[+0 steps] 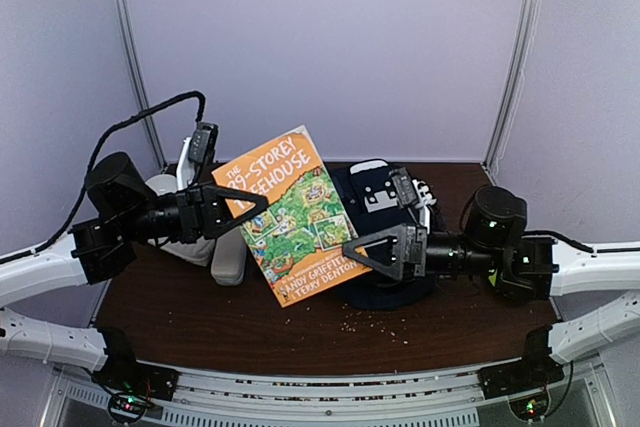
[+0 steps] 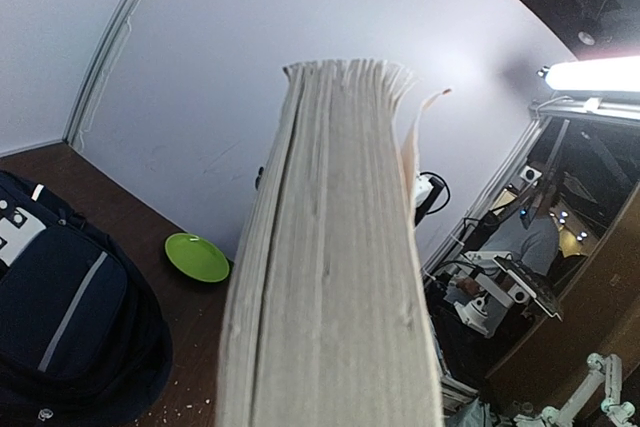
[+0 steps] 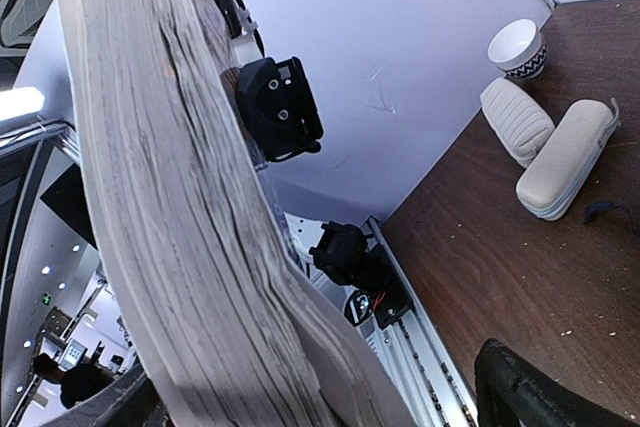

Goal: Pack the student bag
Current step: Pick up the book from the center of the board, then place the book in the student bag.

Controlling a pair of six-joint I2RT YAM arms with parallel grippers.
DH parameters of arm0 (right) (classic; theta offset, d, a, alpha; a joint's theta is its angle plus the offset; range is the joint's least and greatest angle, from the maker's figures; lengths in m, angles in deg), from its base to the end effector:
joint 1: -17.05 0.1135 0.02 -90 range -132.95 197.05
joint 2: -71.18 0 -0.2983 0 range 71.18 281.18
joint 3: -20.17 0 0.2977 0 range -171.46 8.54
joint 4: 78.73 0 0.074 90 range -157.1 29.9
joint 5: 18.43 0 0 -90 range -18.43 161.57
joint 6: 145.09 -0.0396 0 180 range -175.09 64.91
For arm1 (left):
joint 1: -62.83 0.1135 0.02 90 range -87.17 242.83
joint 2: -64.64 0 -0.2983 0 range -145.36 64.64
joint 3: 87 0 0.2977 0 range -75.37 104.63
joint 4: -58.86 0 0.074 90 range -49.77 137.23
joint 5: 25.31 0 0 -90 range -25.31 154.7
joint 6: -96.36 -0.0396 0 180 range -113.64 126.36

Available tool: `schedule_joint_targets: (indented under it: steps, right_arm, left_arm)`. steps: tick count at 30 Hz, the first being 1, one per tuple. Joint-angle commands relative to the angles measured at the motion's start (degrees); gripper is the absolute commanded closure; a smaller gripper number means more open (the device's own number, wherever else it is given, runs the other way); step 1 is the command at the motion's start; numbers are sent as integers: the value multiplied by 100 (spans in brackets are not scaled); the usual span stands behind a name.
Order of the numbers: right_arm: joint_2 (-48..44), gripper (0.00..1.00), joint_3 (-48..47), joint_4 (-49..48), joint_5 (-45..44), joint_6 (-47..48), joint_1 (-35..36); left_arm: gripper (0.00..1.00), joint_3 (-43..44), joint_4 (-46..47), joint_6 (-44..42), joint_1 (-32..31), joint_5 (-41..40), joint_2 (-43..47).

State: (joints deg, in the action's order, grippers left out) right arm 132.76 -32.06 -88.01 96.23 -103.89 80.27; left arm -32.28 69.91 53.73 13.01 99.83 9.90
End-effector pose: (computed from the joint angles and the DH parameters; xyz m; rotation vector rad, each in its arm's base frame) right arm 0.1122 0.2590 0.3273 -0.6403 1.8056 1.7787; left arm 0.1438 -0.2056 0.3773 0.6392 1.5625 -1.7646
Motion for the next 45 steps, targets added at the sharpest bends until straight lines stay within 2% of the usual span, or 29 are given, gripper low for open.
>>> schedule_joint_targets:
  steps: [1, 3, 6, 12, 18, 21, 22, 23, 25, 26, 27, 28, 32, 34, 40, 42, 45]
  right_arm:
    - [240, 0, -142, -782, 665, -353, -28]
    - [317, 1, -134, -964, 758, -460, -22]
    - [329, 9, -105, -1142, 786, -553, -22]
    - [250, 50, -18, -1225, 717, -620, -25]
    - [-18, 82, 115, -972, 453, -514, -41]
    - [-309, 100, 136, -540, 144, -306, -47]
    - [-450, 100, 154, -435, -60, -214, -49]
    - [-615, 100, 165, -233, -249, -113, -46]
    - [-1000, 100, 145, 366, -896, 140, -50]
    - [-1184, 100, 83, 807, -1300, 313, -47]
    - [-1392, 100, 8, 1313, -1762, 471, -50]
    - [-1594, 100, -58, 1818, -2271, 602, -54]
    - [-2215, 100, -296, 3716, -4147, 764, -95]
    - [-2452, 100, -333, 4469, -4591, 611, -232]
    - [-3043, 100, -156, 5979, -4673, 55, -782]
    - [-3237, 100, -110, 6317, -4720, -75, -877]
    - [-3512, 100, -143, 6733, -4900, -187, -940]
  left_arm:
    - [100, 389, 730, -139, 16, 116, 4]
    - [100, 410, 695, -164, 17, 89, -17]
    - [100, 403, 633, -190, 15, -22, -36]
    - [100, 332, 543, -220, 16, -310, -29]
    - [100, 314, 335, -339, 16, -605, 57]
    - [100, 305, 192, -412, 16, -729, 80]
    - [100, 305, 134, -461, 20, -787, 86]
    - [90, 297, -5, -536, 19, -855, 95]
    - [50, 296, -319, -759, 17, -1069, 145]
    - [26, 296, -542, -882, 16, -1263, 171]
    - [13, 315, -827, -1045, 16, -1605, 213]
    - [4, 334, -1136, -1194, 16, -1894, 242]
    - [2, 482, -2300, -2153, 10, -2991, 118]
    - [2, 642, -2769, -2665, -89, -3292, -173]
    - [2, 1895, -3968, -4148, -1167, -4364, -1833]
    - [5, 2517, -4300, -4458, -1329, -4415, -2666]
    - [14, 3439, -4839, -4793, -1418, -4072, -3740]
